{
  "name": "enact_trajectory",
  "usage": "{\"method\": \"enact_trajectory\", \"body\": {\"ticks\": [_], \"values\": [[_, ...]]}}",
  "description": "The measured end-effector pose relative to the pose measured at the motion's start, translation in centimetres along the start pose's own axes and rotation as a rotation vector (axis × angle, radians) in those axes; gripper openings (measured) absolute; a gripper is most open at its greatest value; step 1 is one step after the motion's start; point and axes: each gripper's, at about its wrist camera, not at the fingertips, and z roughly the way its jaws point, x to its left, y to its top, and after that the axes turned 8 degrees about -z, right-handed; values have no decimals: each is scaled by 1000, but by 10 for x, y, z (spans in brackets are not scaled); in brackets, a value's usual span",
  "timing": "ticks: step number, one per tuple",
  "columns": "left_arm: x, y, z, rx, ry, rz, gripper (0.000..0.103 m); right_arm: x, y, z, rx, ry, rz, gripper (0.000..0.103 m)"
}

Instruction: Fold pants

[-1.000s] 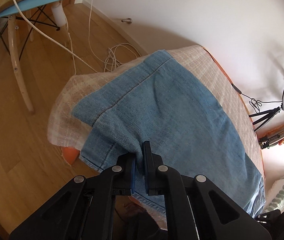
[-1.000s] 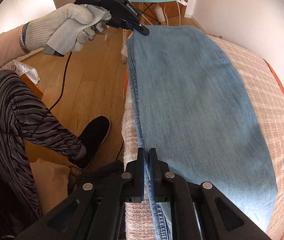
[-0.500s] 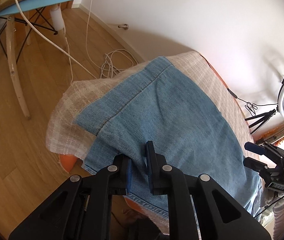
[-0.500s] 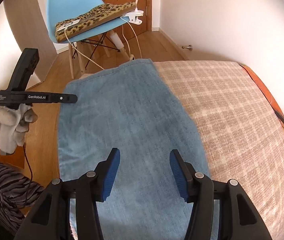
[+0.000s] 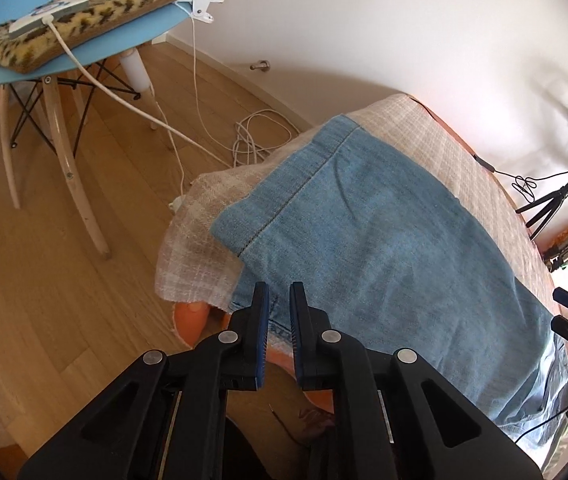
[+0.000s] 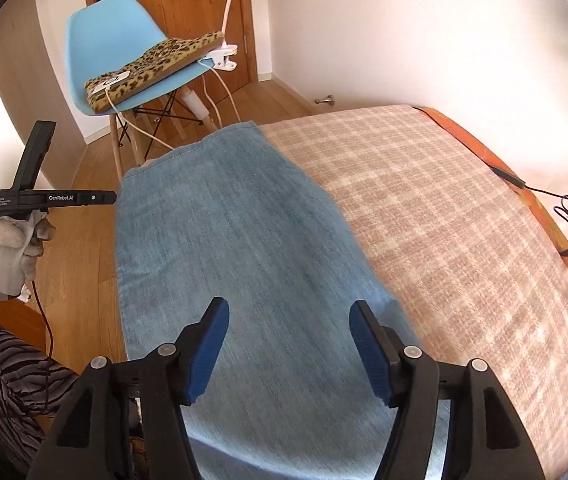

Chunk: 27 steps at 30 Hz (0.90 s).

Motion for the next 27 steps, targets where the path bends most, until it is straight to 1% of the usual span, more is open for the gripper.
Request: {"method": "enact_trajectory", "body": {"ticks": [2,3,4,5,6,7,12,15,17,18,20,24,27], "values": [[-20,1,-13,-21,-20,59,9,-8,-17,-20,-16,-41,41,72],[-31,1,-18,-26,-31,87,11,-12,-25,-30,-24,-54,68,72],[-44,0,-21,-30,-49,111,19,-16,-34,-39,-33,-64,96,75],[-57,-2,-24,-30,-72,137,23,-21,-44,-48,-42,-75,125,76],[-72,-5,-26,-21,-98,164,32,-26,-54,-56,-47,-86,153,77],[-86,-8,-26,-5,-125,190,37,-30,-64,-65,-49,-102,175,78],[-163,-36,-17,69,-253,322,37,-60,-120,-113,-70,-210,325,78],[-212,-58,-4,138,-327,386,37,-80,-157,-139,-75,-261,429,78],[-244,-73,6,190,-369,428,37,-88,-180,-153,-69,-315,479,78],[-260,-82,9,212,-388,453,37,-92,-194,-162,-65,-344,504,79],[-292,-100,14,251,-424,501,37,-101,-220,-176,-53,-406,563,86],[-364,-135,24,338,-501,585,37,-121,-281,-205,-8,-527,706,88],[-417,-161,37,407,-549,614,37,-134,-333,-235,-5,-608,828,88]]}}
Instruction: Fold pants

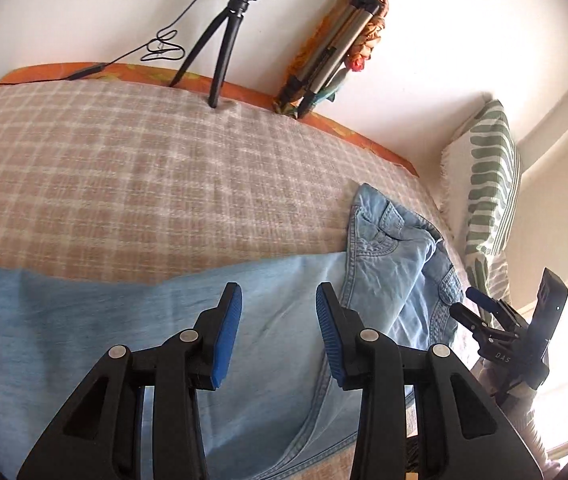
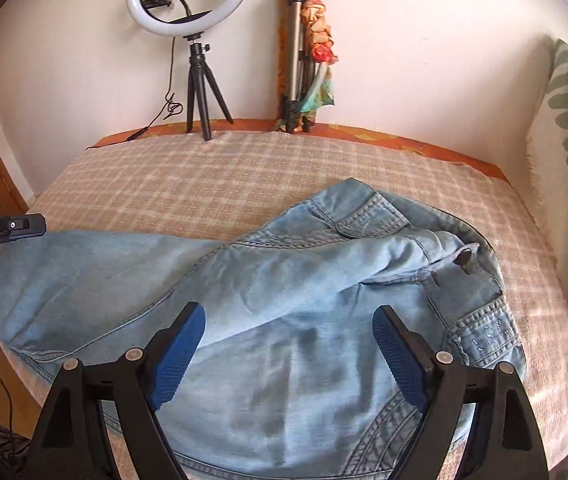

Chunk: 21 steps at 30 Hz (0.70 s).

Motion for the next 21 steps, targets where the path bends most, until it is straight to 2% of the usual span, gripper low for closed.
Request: {"method": "enact_trajectory", "body": {"ticks": [5,8,11,14,18,21], "values": [[-66,25,77,69,-36,55,37,-97,-41,-11,33,-95,245,88],[-96,38,127,120,-33,64,40,-139,-59,-9,57,-105,370,87],[-108,48,173,192,-45,-5,42,-156,-69,-2,71,-142,393,85],[-117,54,204,221,-11,2,42,-167,-72,1,70,-94,430,85],[-118,55,228,243,41,14,43,-167,-68,-3,44,-65,431,85],[-120,58,230,224,46,19,43,-168,-67,-6,29,-62,444,85]]}}
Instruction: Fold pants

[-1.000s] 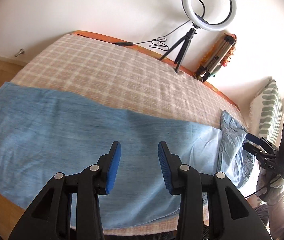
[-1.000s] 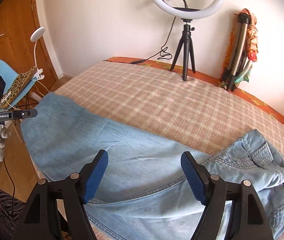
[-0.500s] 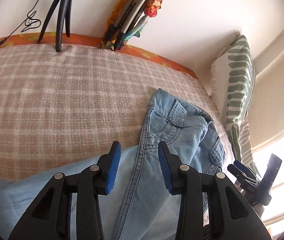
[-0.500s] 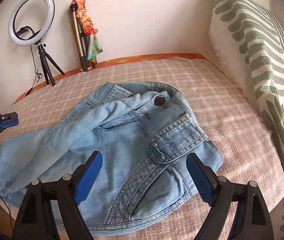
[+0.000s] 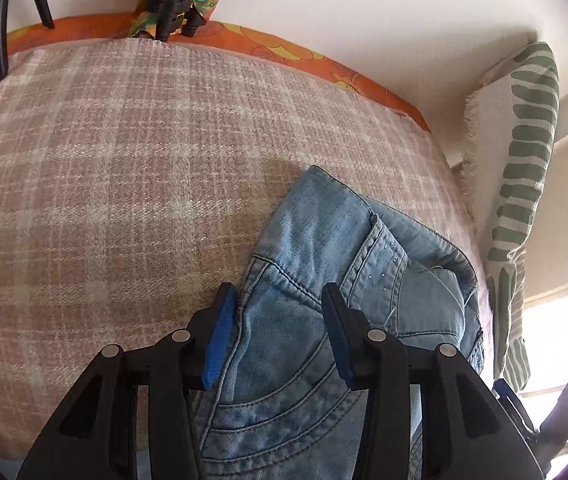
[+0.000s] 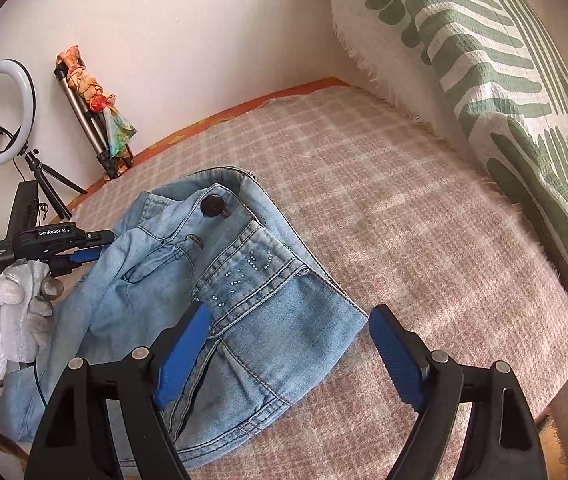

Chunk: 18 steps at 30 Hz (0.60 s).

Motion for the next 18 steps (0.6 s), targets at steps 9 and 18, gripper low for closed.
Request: {"method": "enact_trajectory", "body": {"ticks": [9,18], "values": [[-8,-3,7,-23,15,60,40,-42,-19,20,76,-28,159,85],[-11,-1,-17,-64,-117,12,7,-31,-22,38,115,100,143,34]]}}
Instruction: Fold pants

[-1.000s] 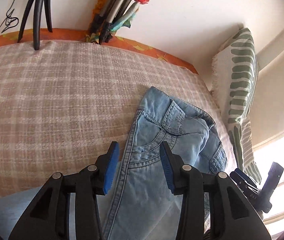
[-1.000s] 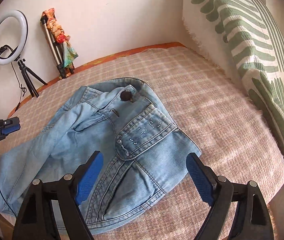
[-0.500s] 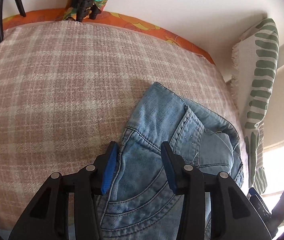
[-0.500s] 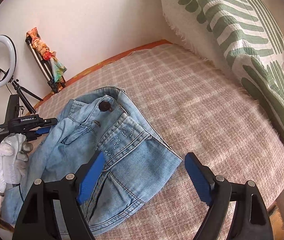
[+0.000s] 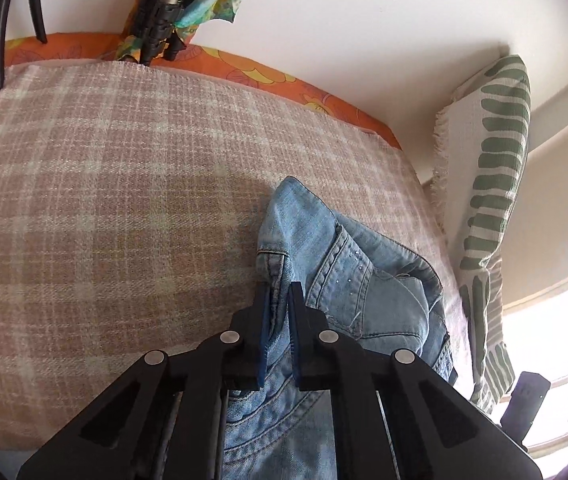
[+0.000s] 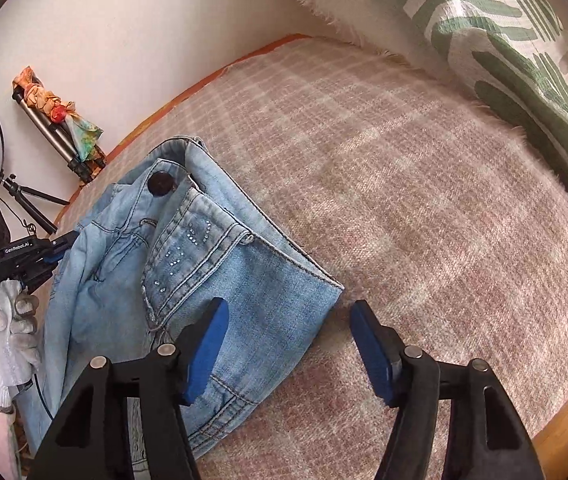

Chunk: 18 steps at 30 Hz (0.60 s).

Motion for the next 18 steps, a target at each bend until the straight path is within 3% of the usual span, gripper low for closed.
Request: {"method": "enact_trajectory", "body": {"ticks": [4,7,9,10,11,15,17,18], "values": [[-23,-12,-28,-13,-69,86,6,2,-4,-7,-16,5,3,9],[-46,-31,-39,10,-110,147,6,1,-7,-19,-47,-40,-17,9],[-64,-48,-44,27,-134,203,6,4,-7,-29,-74,-85,-42,17],[-71,-56,-44,44,-157,216,6,5,-5,-35,-92,-87,-49,30],[-79,-65,-43,57,-173,232,6,4,-4,-41,-116,-62,-43,47],[-110,-110,-31,124,-206,326,6,1,2,-65,-198,126,-15,62],[-120,-132,-20,170,-203,380,6,4,4,-69,-211,191,-27,79],[-123,-142,-14,184,-186,409,6,6,5,-67,-203,227,-35,83]]}}
